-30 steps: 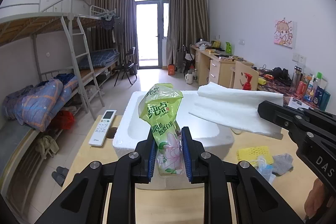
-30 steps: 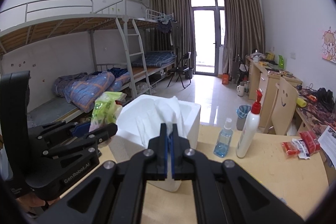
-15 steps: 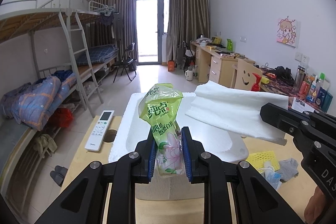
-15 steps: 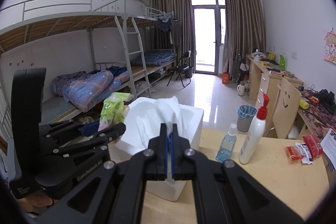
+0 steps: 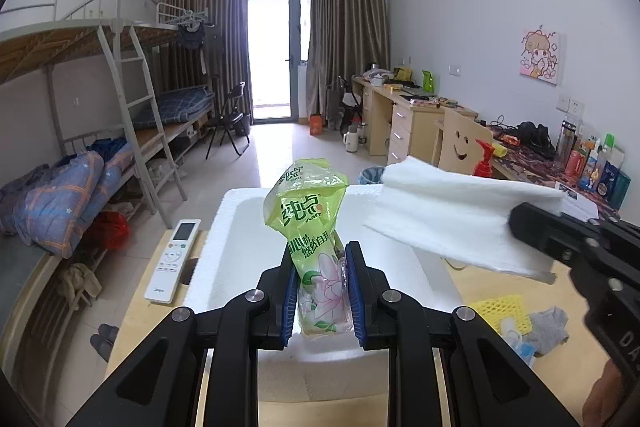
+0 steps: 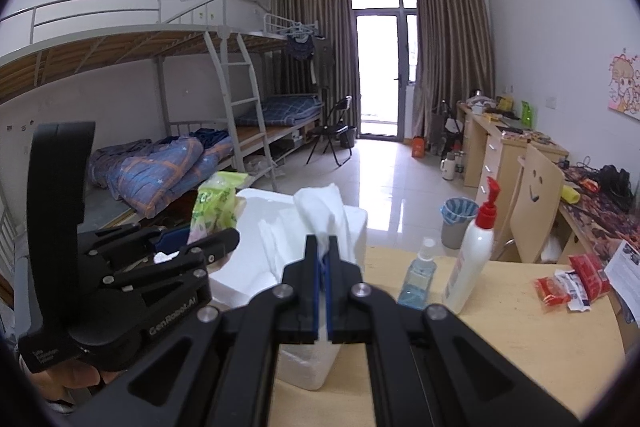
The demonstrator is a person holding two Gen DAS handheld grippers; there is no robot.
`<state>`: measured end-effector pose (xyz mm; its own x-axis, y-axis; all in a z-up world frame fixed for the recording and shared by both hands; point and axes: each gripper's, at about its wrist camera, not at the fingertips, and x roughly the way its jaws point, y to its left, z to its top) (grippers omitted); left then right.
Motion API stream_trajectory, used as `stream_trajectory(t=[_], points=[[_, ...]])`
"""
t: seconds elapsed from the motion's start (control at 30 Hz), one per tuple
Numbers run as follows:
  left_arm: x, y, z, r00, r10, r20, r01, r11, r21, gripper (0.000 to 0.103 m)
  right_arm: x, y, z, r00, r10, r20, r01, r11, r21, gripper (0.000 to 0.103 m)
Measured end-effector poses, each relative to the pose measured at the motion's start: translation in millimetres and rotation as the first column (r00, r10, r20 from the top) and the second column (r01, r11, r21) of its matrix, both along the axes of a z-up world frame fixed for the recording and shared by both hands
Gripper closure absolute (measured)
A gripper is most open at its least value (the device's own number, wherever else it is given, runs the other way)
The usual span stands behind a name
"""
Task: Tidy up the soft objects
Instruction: 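Open the left tool to drop the snack bag into the foam box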
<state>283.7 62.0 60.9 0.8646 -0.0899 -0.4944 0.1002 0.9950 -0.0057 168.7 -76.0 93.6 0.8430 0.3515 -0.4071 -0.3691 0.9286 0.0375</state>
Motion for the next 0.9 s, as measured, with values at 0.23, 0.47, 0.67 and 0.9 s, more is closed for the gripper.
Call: stream_trajectory(t=[0.23, 0.47, 0.67, 0.9], points=[[13.2, -2.9, -5.6, 1.000, -0.007, -0.024, 0.007, 1.000, -0.009, 0.079, 4.1, -9.7, 0.0, 1.000, -0.031, -0.003, 0.031, 0.999, 0.007, 0.099], [19.2, 5.5, -11.8, 1.000, -0.015, -0.023, 0.015, 1.000, -0.004, 0.079, 4.3, -10.4, -1.5, 0.999, -0.032, -0.003, 0.032, 0.999, 0.003, 0.099], [16.7, 4.9, -11.7, 1.000, 0.019, 0.012, -0.019, 0.999, 0.027, 0.060, 5.7, -13.1, -2.7, 0.999, -0.044, -0.002, 0.044, 0.999, 0.005, 0.099], [8.8, 13.6, -6.9, 0.996, 0.054, 0.076, -0.054, 0.999, -0.005, 0.005, 7.4, -16.1, -2.1, 0.999, -0.054, 0.003, 0.054, 0.999, 0.007, 0.099]])
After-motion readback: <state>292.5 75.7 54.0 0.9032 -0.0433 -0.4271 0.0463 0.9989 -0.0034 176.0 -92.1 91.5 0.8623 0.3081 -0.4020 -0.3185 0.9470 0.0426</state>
